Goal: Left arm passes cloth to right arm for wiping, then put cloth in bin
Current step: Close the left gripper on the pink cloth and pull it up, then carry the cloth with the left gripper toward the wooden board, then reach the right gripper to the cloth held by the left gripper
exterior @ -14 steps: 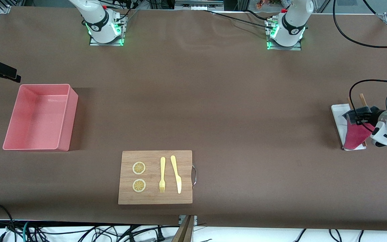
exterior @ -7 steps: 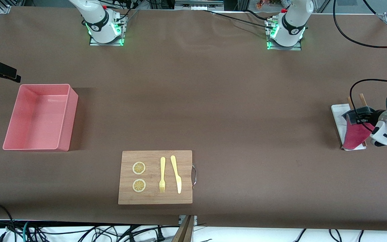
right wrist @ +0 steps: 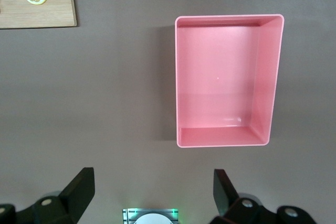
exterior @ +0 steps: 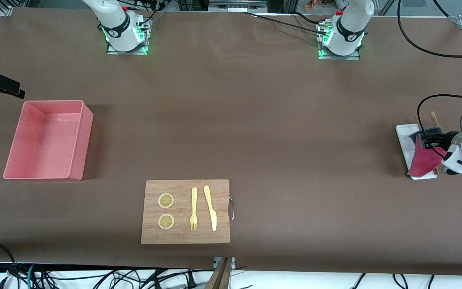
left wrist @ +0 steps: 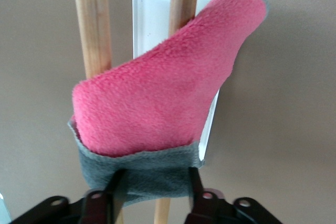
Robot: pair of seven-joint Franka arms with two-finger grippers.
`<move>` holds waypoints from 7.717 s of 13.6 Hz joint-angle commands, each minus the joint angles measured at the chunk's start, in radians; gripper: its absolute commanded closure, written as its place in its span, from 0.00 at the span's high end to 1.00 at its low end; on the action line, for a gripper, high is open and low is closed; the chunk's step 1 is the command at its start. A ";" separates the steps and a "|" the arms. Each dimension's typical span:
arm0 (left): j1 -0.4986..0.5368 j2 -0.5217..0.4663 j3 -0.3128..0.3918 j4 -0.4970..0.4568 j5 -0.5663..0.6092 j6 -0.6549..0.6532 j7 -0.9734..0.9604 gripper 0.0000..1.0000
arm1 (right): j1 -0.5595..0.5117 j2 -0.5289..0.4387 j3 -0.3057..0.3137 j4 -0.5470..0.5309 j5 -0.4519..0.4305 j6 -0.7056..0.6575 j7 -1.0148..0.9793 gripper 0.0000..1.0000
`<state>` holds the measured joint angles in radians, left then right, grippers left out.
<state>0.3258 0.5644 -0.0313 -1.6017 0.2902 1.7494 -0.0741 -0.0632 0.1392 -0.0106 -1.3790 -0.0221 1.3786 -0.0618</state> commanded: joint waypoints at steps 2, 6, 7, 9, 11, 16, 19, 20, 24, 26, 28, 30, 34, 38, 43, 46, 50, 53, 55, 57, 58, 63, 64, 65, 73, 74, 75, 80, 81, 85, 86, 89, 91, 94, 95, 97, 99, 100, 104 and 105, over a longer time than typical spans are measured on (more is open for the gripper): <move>0.006 0.005 -0.001 0.022 0.023 -0.011 0.017 0.98 | -0.003 0.008 0.000 0.018 -0.002 -0.003 -0.012 1.00; 0.007 0.020 -0.001 0.019 0.023 -0.008 0.016 0.96 | -0.003 0.008 0.000 0.018 -0.002 -0.004 -0.012 1.00; 0.009 0.020 -0.001 0.017 0.024 -0.008 0.017 0.85 | -0.003 0.008 0.000 0.018 -0.002 -0.004 -0.012 1.00; 0.018 0.019 -0.001 0.012 0.032 -0.011 0.028 0.52 | -0.003 0.008 0.000 0.018 -0.002 -0.004 -0.012 1.00; 0.030 0.019 -0.001 0.011 0.038 -0.013 0.074 0.27 | -0.003 0.008 0.000 0.018 -0.002 -0.003 -0.012 1.00; 0.036 0.015 -0.002 0.014 0.038 -0.040 0.083 0.00 | -0.003 0.008 0.000 0.018 -0.002 -0.003 -0.012 1.00; 0.035 0.006 -0.007 0.023 0.037 -0.089 0.085 0.00 | -0.003 0.008 0.000 0.018 -0.001 -0.006 -0.012 1.00; 0.033 0.003 -0.010 0.025 0.037 -0.100 0.085 0.00 | -0.003 0.008 0.000 0.018 -0.001 -0.004 -0.010 1.00; 0.038 -0.001 -0.012 0.026 0.037 -0.117 0.093 0.45 | -0.003 0.008 0.000 0.018 -0.001 -0.003 -0.010 1.00; 0.042 0.003 -0.012 0.025 0.035 -0.114 0.093 0.57 | -0.003 0.008 0.000 0.018 -0.001 -0.004 -0.010 1.00; 0.045 0.008 -0.012 0.025 0.027 -0.111 0.093 0.69 | -0.003 0.008 0.000 0.018 -0.001 -0.003 -0.012 1.00; 0.045 0.006 -0.012 0.023 0.027 -0.113 0.093 0.55 | -0.001 0.008 0.001 0.018 -0.001 -0.003 -0.010 1.00; 0.042 -0.001 -0.012 0.023 0.027 -0.123 0.093 0.37 | -0.001 0.008 0.001 0.018 -0.001 -0.003 -0.010 1.00; 0.042 -0.009 -0.012 0.026 0.024 -0.145 0.093 0.60 | -0.001 0.008 0.001 0.018 -0.001 -0.003 -0.010 1.00; 0.042 -0.017 -0.012 0.026 0.024 -0.157 0.099 0.30 | 0.000 0.008 0.001 0.018 -0.001 -0.003 -0.010 1.00; 0.041 -0.023 -0.012 0.026 0.024 -0.162 0.114 0.18 | -0.001 0.008 0.001 0.018 -0.001 -0.004 -0.010 1.00; 0.041 -0.026 -0.013 0.029 0.024 -0.163 0.116 0.12 | -0.001 0.008 0.001 0.018 -0.001 -0.003 -0.010 1.00; 0.036 -0.032 -0.015 0.055 0.024 -0.195 0.123 0.00 | -0.001 0.008 0.001 0.018 -0.001 -0.003 -0.010 1.00; 0.033 -0.034 -0.015 0.058 0.024 -0.202 0.128 0.00 | -0.001 0.008 0.001 0.018 -0.001 -0.003 -0.010 1.00; 0.032 -0.044 -0.018 0.080 0.018 -0.205 0.128 0.00 | -0.001 0.008 0.001 0.018 -0.001 -0.003 -0.010 1.00; 0.029 -0.052 -0.027 0.100 0.018 -0.214 0.125 0.00 | -0.001 0.008 0.001 0.018 -0.001 -0.003 -0.010 1.00; 0.026 -0.107 -0.178 0.279 -0.008 -0.391 0.120 0.00 | 0.000 0.008 0.001 0.018 -0.001 -0.003 -0.010 1.00; 0.026 -0.110 -0.223 0.322 -0.025 -0.433 0.119 0.00 | 0.000 0.008 0.001 0.018 -0.001 -0.004 -0.010 1.00; 0.024 -0.110 -0.266 0.360 -0.043 -0.470 0.113 0.00 | 0.000 0.008 0.001 0.018 0.001 -0.004 -0.012 1.00; -0.241 -0.071 -0.553 0.529 -0.215 -0.432 -0.336 0.00 | 0.020 0.052 0.006 0.015 0.034 0.002 -0.013 1.00; -0.293 -0.069 -0.553 0.532 -0.244 -0.400 -0.411 0.00 | 0.023 0.057 0.008 0.008 0.037 0.010 -0.013 1.00; -0.330 -0.069 -0.553 0.532 -0.293 -0.343 -0.502 0.00 | 0.026 0.091 0.008 0.008 0.036 0.010 -0.016 1.00; -0.493 -0.032 -0.552 0.532 -0.494 -0.041 -0.838 0.00 | 0.121 0.180 0.012 0.008 0.065 0.084 0.045 1.00; -0.517 -0.009 -0.553 0.532 -0.511 0.052 -0.904 0.00 | 0.129 0.194 0.012 0.008 0.080 0.101 0.124 1.00; -0.599 0.051 -0.552 0.532 -0.628 0.367 -1.093 0.00 | 0.141 0.240 0.012 0.008 0.290 0.178 0.324 1.00; -0.608 0.063 -0.552 0.534 -0.637 0.421 -1.136 0.00 | 0.151 0.250 0.012 0.008 0.341 0.194 0.379 1.00; -0.666 0.115 -0.552 0.557 -0.700 0.602 -1.205 0.00 | 0.184 0.266 0.012 0.008 0.438 0.259 0.531 1.00; -0.688 0.132 -0.550 0.562 -0.701 0.663 -1.245 0.00 | 0.200 0.267 0.012 0.008 0.510 0.293 0.635 1.00; -0.695 0.140 -0.550 0.562 -0.709 0.685 -1.256 0.00 | 0.204 0.272 0.012 0.009 0.625 0.338 0.775 1.00; -0.695 0.141 -0.550 0.562 -0.709 0.690 -1.256 0.00 | 0.206 0.272 0.012 0.009 0.652 0.341 0.795 1.00; -0.695 0.144 -0.550 0.562 -0.709 0.690 -1.256 0.00 | 0.209 0.275 0.012 0.006 0.706 0.342 0.855 1.00; -0.694 0.146 -0.550 0.562 -0.709 0.690 -1.256 0.00 | 0.215 0.284 0.012 0.006 0.746 0.344 0.914 1.00; -0.692 0.146 -0.550 0.560 -0.709 0.690 -1.256 0.00 | 0.217 0.289 0.012 0.008 0.772 0.346 0.947 1.00; -0.691 0.146 -0.550 0.560 -0.709 0.690 -1.256 0.00 | 0.252 0.309 0.012 0.006 0.814 0.390 1.029 1.00; -0.689 0.146 -0.550 0.560 -0.709 0.690 -1.257 0.00 | 0.264 0.312 0.012 0.006 0.814 0.416 1.063 1.00</move>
<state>-0.3518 0.6912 -0.5869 -1.0808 -0.3932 2.4356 -1.3285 0.1723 0.4402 0.0038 -1.3835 0.7700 1.7550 0.9384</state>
